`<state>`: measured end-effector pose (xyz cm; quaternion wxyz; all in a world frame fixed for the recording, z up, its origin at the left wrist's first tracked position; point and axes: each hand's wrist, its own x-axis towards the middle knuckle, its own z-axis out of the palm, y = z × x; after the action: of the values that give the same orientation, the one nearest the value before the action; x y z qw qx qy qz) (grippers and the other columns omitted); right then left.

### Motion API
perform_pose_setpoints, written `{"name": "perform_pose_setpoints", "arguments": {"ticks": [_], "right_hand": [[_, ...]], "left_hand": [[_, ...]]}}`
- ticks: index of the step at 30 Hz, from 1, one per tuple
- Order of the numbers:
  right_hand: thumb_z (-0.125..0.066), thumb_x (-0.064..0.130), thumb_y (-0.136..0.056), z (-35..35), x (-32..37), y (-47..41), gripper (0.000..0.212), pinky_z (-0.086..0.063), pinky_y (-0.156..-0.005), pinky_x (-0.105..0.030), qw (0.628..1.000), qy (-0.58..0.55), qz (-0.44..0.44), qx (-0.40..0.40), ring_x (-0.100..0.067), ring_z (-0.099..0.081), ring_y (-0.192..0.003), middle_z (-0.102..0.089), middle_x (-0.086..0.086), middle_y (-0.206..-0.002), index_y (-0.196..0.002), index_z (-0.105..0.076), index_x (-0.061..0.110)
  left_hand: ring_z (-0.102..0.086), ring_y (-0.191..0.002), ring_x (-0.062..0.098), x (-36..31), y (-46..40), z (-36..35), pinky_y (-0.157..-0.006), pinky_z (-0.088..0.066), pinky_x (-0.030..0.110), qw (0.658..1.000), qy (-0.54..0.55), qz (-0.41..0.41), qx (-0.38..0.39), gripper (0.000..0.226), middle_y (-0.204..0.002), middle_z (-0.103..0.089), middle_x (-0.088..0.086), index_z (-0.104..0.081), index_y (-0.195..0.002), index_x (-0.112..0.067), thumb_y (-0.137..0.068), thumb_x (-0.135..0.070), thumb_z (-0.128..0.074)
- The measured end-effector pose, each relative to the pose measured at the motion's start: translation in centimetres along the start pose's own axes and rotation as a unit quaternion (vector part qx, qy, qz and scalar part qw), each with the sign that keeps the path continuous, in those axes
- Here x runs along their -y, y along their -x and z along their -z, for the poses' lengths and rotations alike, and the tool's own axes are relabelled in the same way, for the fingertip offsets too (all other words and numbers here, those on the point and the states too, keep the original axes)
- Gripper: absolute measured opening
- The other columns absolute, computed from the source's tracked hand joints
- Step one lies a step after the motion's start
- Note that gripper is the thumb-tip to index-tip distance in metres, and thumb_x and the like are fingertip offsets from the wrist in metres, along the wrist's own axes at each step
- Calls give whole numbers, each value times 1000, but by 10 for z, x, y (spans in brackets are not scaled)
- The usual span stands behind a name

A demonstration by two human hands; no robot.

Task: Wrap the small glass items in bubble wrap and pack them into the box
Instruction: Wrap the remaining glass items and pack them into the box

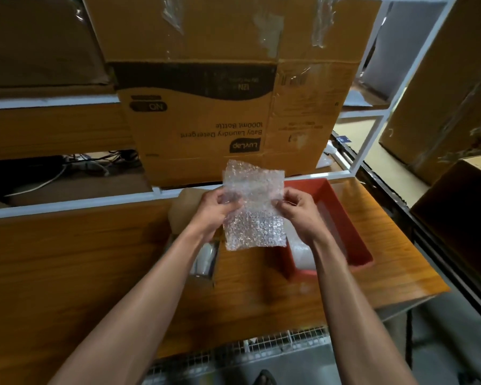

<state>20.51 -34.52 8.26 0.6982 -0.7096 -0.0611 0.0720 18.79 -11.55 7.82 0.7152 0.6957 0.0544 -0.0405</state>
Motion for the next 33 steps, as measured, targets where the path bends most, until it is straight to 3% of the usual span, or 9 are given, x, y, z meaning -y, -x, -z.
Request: {"name": "perform_pose_setpoints", "arguments": {"ticks": [4, 9, 13, 16, 19, 22, 24, 28, 33], "right_hand": [[-74, -4, -92, -18, 3, 1, 9, -54, -90, -44, 1000, 20, 20, 7, -26, -71, -95, -77, -21, -107, -93, -76, 5], [-65, -2, -100, -28, 1, -3, 16, -57, -90, -40, 997, 64, 7, 45, -25, -72, -99, -77, -13, -108, -96, -76, 9], [-50, 2, -101, -35, -6, -12, 32, -48, -97, -50, 996, 70, -15, 49, -33, -62, -103, -73, -27, -114, -102, -80, 14], [-41, 10, -105, -41, -4, -12, 39, -48, -108, -45, 997, 50, -35, 48, -24, -67, -112, -77, -6, -107, -106, -80, 11], [-60, 25, -106, -47, 2, -9, 22, -53, -103, -38, 997, 63, -24, 48, -15, -70, -109, -78, 3, -108, -114, -76, 12], [-78, 17, -96, -49, -1, -16, 16, -55, -90, -32, 996, 91, 12, 23, -11, -67, -90, -71, 2, -96, -111, -76, 15], [-80, 13, -92, -49, -3, -23, 21, -55, -87, -32, 994, 103, 22, 7, -11, -61, -88, -62, 2, -93, -112, -76, 21], [-84, 10, -88, -49, -4, -36, 37, -60, -89, -34, 997, 72, 14, -5, -14, -60, -88, -55, -2, -94, -120, -72, 24], [-84, 15, -89, -58, -6, -54, 26, -63, -88, -37, 995, 91, 0, -34, -19, -73, -90, -73, -7, -97, -113, -75, 18]], "left_hand": [[-73, -108, 15, 2, 10, 30, -91, -61, 29, 999, -44, -15, 6, 21, -110, -79, -5, -77, -106, -15, -88, -4, -78], [-74, -103, 15, 3, 13, 49, -76, -66, 33, 993, -114, -13, -4, 25, -111, -78, -12, -81, -96, -23, -88, 1, -78], [-75, -107, 17, 5, 10, 62, -97, -62, 43, 995, -98, -17, 11, 21, -114, -79, -8, -82, -98, -20, -97, -4, -69], [-73, -111, 22, 5, 7, 70, -104, -57, 52, 999, -48, -14, 8, 35, -119, -77, -1, -82, -101, -13, -109, -12, -48], [-69, -121, 22, 9, 2, 77, -109, -52, 56, 999, -18, -28, 22, 38, -125, -75, -2, -80, -108, -14, -109, -29, -45], [-64, -127, 13, 12, -5, 81, -115, -47, 53, 997, -61, -50, 21, 14, -128, -72, -11, -79, -111, -27, -101, -26, -69], [-65, -124, 11, 12, -9, 83, -114, -49, 48, 996, -68, -55, 20, 23, -129, -71, -11, -76, -115, -29, -95, -18, -77], [-72, -111, 20, 3, -15, 82, -107, -56, 41, 998, -42, -49, -25, 36, -116, -73, 8, -70, -126, -22, -93, -11, -79], [-70, -111, 22, -2, -26, 83, -101, -58, 39, 994, -66, -38, -75, 22, -112, -74, 3, -74, -114, -21, -94, -11, -78]]}}
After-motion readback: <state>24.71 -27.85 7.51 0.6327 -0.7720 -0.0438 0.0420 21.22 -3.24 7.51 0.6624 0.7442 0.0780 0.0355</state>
